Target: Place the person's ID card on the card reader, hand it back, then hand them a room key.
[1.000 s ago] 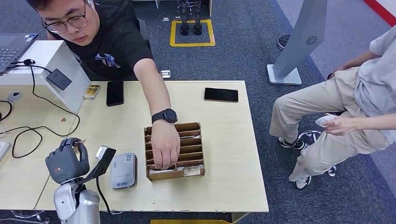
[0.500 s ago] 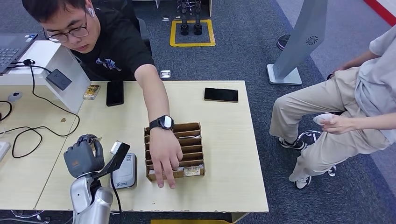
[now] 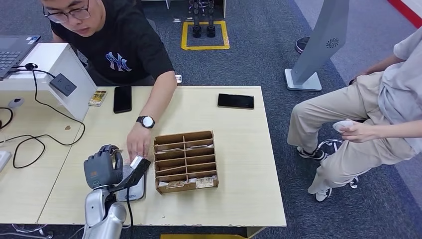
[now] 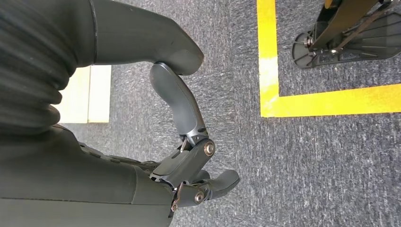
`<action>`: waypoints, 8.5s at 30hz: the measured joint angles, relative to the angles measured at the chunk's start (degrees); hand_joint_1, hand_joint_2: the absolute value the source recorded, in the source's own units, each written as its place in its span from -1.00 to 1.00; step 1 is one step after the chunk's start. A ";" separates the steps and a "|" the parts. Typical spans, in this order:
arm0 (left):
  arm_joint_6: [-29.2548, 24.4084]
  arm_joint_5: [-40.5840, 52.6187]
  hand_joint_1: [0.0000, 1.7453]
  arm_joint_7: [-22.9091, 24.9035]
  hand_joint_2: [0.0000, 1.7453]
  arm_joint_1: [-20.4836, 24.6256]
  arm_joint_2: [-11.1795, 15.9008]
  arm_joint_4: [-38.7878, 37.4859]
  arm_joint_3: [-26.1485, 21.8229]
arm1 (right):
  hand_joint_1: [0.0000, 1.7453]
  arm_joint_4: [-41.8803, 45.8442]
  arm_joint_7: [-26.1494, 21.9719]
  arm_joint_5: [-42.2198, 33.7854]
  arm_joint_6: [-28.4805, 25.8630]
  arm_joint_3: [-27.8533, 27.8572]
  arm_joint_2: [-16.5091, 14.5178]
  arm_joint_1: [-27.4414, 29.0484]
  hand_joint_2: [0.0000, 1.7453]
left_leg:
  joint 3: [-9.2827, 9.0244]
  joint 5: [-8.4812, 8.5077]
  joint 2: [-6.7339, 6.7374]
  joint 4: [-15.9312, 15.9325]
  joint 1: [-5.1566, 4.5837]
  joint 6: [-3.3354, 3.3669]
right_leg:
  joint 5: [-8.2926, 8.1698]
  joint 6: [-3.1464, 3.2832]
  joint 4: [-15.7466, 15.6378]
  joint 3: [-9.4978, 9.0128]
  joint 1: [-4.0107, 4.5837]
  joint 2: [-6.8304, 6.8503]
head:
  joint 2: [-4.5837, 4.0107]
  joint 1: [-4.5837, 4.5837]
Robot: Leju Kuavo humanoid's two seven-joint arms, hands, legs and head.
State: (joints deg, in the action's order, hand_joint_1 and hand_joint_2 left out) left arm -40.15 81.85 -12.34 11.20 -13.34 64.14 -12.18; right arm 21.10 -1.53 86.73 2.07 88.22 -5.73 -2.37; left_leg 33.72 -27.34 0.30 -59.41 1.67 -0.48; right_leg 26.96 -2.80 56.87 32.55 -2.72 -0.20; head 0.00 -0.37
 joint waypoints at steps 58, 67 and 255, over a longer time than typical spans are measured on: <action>-0.09 -6.68 1.00 -6.90 1.00 1.76 2.01 -11.54 7.11 | -1.00 -1.27 -0.31 0.00 0.14 -0.63 0.44 0.25 1.00 | -0.07 0.00 0.00 0.00 0.00 0.00 | 0.00 0.00 0.00 -0.07 0.00 0.00 | 0.00 0.00; -0.09 -9.30 1.00 -7.43 1.00 2.10 2.13 -12.43 7.38 | -1.00 -1.57 -0.31 0.00 0.05 -0.71 0.52 0.27 1.00 | -0.08 0.00 0.00 0.00 0.00 0.00 | 0.00 0.00 0.00 -0.09 0.00 0.00 | 0.00 -0.01; 20.00 -25.61 -1.00 0.51 1.00 5.59 25.01 16.66 67.24 | -1.00 0.37 1.42 0.00 0.89 -1.89 -1.96 1.10 1.00 | -0.04 0.00 0.02 0.01 0.01 -0.06 | 0.01 0.02 0.01 0.01 0.00 -0.04 | 0.00 0.00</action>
State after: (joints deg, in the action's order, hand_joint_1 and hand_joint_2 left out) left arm -20.15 56.24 -11.83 16.79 11.67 80.81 55.06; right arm 21.46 -0.11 86.73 2.96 86.33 -7.69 -1.28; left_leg 33.68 -27.35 0.32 -59.41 1.68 -0.54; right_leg 26.97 -2.77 56.88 32.57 -2.72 -0.24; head 0.00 -0.37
